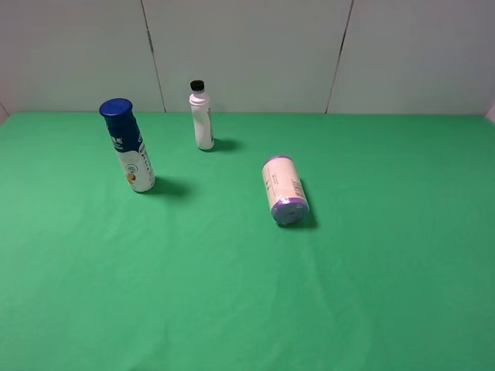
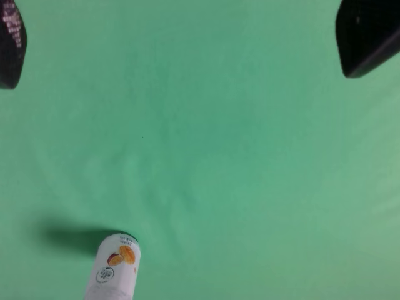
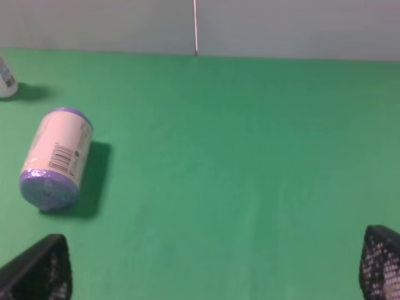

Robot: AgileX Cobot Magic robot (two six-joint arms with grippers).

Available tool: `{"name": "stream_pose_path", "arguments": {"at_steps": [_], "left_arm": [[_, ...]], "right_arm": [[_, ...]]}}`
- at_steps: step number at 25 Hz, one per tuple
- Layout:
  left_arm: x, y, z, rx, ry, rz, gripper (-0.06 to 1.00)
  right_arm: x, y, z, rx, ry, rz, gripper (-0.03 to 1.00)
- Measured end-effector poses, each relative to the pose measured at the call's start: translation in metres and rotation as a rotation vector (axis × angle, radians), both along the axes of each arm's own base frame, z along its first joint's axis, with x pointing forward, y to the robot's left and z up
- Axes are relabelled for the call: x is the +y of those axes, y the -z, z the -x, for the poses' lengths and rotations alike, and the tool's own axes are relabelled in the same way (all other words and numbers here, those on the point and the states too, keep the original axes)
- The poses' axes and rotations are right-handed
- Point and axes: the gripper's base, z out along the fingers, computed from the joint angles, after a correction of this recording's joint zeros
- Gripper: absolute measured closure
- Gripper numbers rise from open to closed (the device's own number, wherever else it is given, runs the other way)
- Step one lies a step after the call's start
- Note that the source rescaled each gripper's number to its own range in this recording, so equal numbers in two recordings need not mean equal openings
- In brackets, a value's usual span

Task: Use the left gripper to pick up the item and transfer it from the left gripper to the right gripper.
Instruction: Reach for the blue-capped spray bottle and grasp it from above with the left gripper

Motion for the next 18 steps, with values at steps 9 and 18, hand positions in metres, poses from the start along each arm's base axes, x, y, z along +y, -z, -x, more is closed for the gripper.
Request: {"name": "stream_pose_path", "arguments": {"at_steps": [9,18], "left_arm": [[0.0,0.0,0.0,0.0,0.0,0.001,-0.06],[0.0,0.0,0.0,0.0,0.0,0.001,-0.06]], "right_arm": [[0.0,0.0,0.0,0.0,0.0,0.0,-0.03],[0.0,0.0,0.0,0.0,0.0,0.0,-0.03]]}}
